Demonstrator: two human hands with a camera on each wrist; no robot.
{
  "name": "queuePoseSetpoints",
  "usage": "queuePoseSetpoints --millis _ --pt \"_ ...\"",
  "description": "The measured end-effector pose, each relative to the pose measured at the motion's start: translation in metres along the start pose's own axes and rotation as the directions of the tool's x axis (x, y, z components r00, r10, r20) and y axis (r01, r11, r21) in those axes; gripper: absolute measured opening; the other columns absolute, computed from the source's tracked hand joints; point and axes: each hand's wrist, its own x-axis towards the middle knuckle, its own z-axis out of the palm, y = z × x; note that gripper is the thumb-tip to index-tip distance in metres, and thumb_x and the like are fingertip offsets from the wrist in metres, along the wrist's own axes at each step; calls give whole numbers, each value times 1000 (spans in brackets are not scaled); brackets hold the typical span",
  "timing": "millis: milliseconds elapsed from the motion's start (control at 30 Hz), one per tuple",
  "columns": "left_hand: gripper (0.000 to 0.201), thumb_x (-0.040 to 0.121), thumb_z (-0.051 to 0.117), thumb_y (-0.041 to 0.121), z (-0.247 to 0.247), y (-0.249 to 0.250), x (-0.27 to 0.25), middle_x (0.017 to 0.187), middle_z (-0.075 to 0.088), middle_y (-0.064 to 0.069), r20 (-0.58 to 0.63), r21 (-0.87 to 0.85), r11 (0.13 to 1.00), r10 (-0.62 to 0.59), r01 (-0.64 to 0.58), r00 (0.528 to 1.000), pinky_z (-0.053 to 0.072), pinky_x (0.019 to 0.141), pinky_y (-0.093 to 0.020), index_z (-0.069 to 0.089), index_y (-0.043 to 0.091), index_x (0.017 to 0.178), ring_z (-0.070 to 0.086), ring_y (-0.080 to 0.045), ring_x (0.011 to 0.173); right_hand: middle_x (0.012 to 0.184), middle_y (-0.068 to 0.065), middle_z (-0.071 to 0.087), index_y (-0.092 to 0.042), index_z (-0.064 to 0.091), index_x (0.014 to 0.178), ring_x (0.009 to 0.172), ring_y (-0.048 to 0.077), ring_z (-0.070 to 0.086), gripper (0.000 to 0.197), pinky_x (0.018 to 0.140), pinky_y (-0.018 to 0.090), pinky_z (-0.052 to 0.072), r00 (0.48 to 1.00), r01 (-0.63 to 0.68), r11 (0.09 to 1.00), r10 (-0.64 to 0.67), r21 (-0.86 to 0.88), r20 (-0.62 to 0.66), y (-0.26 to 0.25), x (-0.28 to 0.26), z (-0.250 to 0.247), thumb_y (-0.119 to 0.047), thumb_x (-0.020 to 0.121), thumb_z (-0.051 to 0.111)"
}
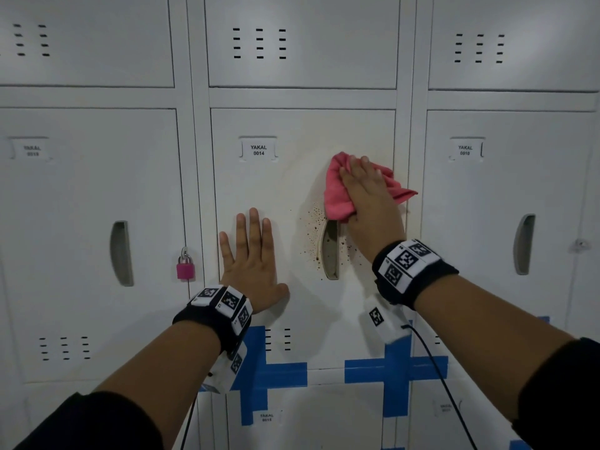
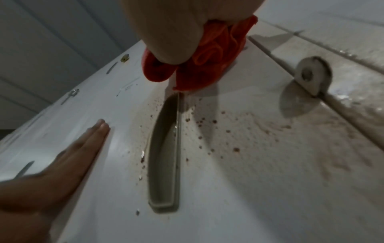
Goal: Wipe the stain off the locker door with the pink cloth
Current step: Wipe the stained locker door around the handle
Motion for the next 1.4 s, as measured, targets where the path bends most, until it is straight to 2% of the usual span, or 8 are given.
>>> queuePoseSetpoints --millis 233,333,567,700,866,1100,1200,1400 --pt "146 38 81 41 6 2 -1 159 -3 -27 -52 142 989 -33 40 998 -5 111 -65 0 -2 151 -10 -44 146 147 10 41 -5 48 137 141 23 28 60 118 27 7 992 123 992 -123 -16 5 6 -26 6 10 79 54" --pt "152 35 87 44 6 -1 -1 159 -3 -27 -21 125 992 -8 10 1000 -3 109 -66 0 -1 151 0 -47 146 144 9 47 -5 54 132 139 19 32 55 118 34 18 989 147 989 -147 16 16 8 -41 7 10 79 55" --pt "145 54 76 44 -5 5 -2 149 -40 -22 66 122 991 -53 45 996 -18 110 -64 -32 2 142 -42 -40 134 141 3 50 -12 55 133 136 16 38 56 113 45 31 997 60 973 -69 223 36 10 -53 2 10 82 58" --pt "143 60 77 44 -10 10 -5 149 -41 -21 62 107 992 -70 63 996 -16 112 -63 -33 2 142 -40 -40 135 149 -7 37 -20 44 141 142 7 24 63 119 33 18 993 -78 956 99 282 -61 0 -28 -10 9 86 53" --pt "147 54 77 47 -6 6 -4 151 -37 -22 23 104 994 -45 42 999 -16 111 -64 -33 3 142 -39 -40 136 155 -2 28 -19 38 144 143 9 14 76 118 30 10 986 -153 954 165 256 -26 -7 12 -8 17 77 46" --pt "147 47 79 42 -1 6 -4 156 -25 -23 -17 105 994 -39 41 999 -12 112 -65 -21 3 147 -33 -39 140 150 15 35 -2 42 140 140 18 22 66 117 24 9 997 67 993 -69 100 16 -10 5 -1 15 76 52" --pt "150 46 79 45 0 6 -3 155 -27 -23 6 129 990 -55 54 998 -12 112 -65 -24 2 146 -33 -40 140 150 13 36 -5 42 141 142 26 26 71 118 37 19 982 170 985 -168 -20 91 -6 -2 -2 16 74 55" --pt "147 55 76 48 -5 6 -3 151 -37 -22 26 115 992 -49 46 998 -15 111 -64 -32 2 142 -39 -40 136 130 24 56 8 61 119 127 29 46 42 115 31 25 931 326 931 -346 164 114 -10 -20 9 15 78 52"
